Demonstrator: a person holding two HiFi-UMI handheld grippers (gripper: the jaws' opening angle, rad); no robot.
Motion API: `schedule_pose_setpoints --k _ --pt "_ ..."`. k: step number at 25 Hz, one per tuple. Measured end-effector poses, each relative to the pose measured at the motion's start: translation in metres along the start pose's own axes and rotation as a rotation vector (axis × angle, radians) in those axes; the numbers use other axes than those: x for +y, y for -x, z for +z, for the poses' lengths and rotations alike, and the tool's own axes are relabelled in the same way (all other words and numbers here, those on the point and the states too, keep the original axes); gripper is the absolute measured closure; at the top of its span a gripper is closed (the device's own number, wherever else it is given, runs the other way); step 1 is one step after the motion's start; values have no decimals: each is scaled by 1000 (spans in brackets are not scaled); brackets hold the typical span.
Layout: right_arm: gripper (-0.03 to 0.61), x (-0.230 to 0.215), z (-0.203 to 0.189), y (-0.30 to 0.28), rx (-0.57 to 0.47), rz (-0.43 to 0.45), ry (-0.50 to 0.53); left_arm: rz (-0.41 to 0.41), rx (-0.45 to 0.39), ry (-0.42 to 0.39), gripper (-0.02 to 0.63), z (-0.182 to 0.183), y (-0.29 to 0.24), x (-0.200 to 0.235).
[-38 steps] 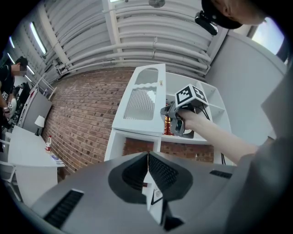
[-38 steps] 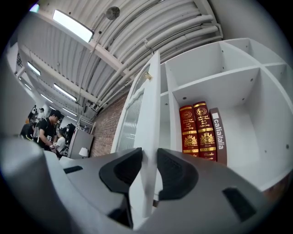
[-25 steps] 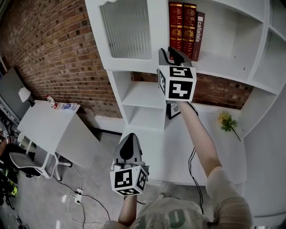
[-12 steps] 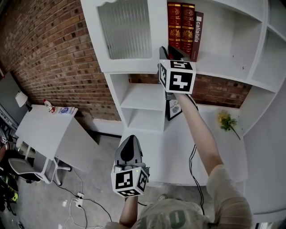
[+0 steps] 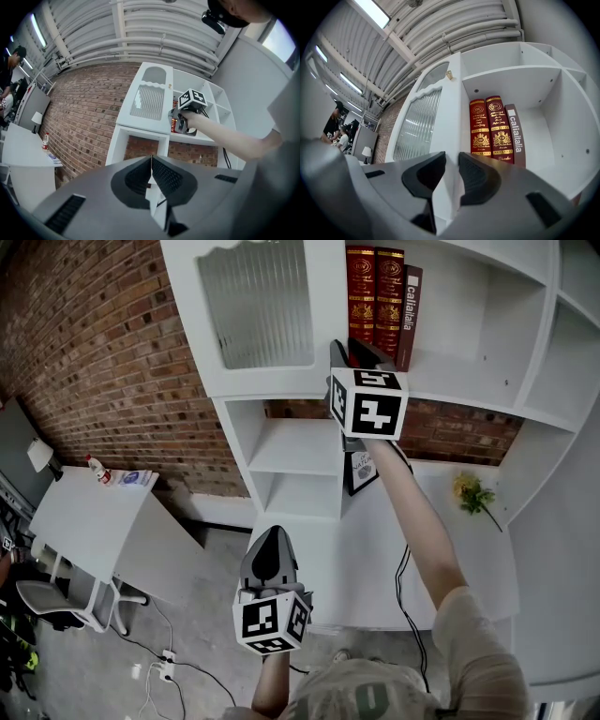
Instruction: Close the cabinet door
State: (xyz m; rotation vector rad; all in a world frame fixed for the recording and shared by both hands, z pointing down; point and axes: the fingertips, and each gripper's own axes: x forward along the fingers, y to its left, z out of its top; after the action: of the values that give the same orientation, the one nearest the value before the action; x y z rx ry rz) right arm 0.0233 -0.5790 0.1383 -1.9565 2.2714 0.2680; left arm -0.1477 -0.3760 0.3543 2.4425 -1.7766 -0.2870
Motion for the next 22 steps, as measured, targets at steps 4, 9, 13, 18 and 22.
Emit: schedule_pose_setpoints --k 4,9,13,18,22 --pt "477 0 2 1 20 20 -28 -16 5 -1 598 0 -2 -6" --pt "480 -3 12 34 -40 46 -34 -39 -2 -2 598 6 -5 -18" --pt "521 -6 26 99 -146 85 -46 -75 -21 3 598 14 -8 -34" --pt "551 -35 29 204 -247 76 -57 -166 -61 17 598 27 -11 -76" --pt "555 -66 -6 273 -209 16 -43 -252 -69 21 598 31 -11 -122"
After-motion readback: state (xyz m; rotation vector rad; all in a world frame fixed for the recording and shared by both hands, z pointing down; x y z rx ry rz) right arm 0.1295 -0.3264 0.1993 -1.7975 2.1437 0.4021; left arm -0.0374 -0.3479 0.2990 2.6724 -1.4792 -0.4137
